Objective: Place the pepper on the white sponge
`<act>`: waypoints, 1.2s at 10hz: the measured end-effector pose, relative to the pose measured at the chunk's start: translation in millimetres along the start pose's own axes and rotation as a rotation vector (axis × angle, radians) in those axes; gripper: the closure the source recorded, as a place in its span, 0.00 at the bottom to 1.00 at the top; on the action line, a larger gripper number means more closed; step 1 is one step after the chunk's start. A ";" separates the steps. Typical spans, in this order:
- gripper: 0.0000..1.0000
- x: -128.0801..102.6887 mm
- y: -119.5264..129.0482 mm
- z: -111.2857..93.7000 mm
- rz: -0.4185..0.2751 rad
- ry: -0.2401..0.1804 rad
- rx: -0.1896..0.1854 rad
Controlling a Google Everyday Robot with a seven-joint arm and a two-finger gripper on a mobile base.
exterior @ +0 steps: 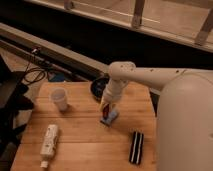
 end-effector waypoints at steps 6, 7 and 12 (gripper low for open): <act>0.20 -19.0 -14.7 30.6 0.045 0.048 0.001; 0.20 -22.1 -19.0 38.7 0.059 0.060 0.004; 0.20 -21.3 -27.6 35.2 0.065 -0.024 -0.012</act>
